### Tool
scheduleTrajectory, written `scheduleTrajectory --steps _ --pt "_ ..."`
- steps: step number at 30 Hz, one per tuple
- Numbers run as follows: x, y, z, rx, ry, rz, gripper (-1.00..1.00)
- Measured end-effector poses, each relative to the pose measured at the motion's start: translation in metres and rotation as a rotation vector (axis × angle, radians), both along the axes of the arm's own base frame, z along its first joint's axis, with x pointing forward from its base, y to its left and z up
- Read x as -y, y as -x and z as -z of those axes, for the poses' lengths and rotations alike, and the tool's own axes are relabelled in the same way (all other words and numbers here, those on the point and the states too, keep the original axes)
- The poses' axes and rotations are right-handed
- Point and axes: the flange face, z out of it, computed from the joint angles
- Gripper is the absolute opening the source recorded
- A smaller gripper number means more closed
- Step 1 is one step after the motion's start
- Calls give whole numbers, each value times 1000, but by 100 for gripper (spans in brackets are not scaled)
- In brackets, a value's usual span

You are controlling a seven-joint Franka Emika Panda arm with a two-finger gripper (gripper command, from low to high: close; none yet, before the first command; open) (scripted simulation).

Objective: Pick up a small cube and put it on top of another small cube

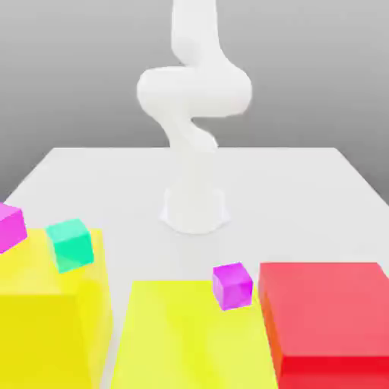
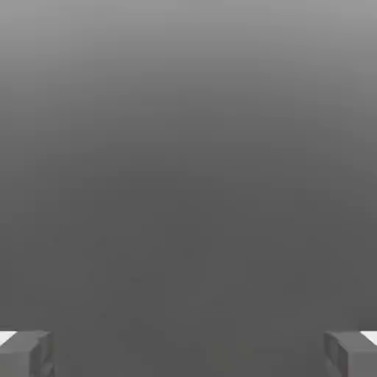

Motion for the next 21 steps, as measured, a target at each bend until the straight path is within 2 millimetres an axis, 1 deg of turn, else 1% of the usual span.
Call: scheduleTrajectory --steps 2,5,7,9,12,14,16,17,18,20,21 --pt "35 -21 28 -46 -77 119 0" --pt "92 -43 79 -115 -192 319 0" --pt "132 -50 116 -157 -268 460 0" --pt "172 -51 154 -195 -342 606 0" --pt "231 -38 213 -244 -451 833 0" --pt "268 -22 253 -271 -520 989 0" --pt "300 0 294 -298 -584 1145 0" --pt "306 10 318 -321 -599 1207 0" --pt "308 19 342 -347 -608 1263 0" --pt "305 40 392 -405 -621 1369 0" --pt "300 50 416 -436 -627 1415 0"
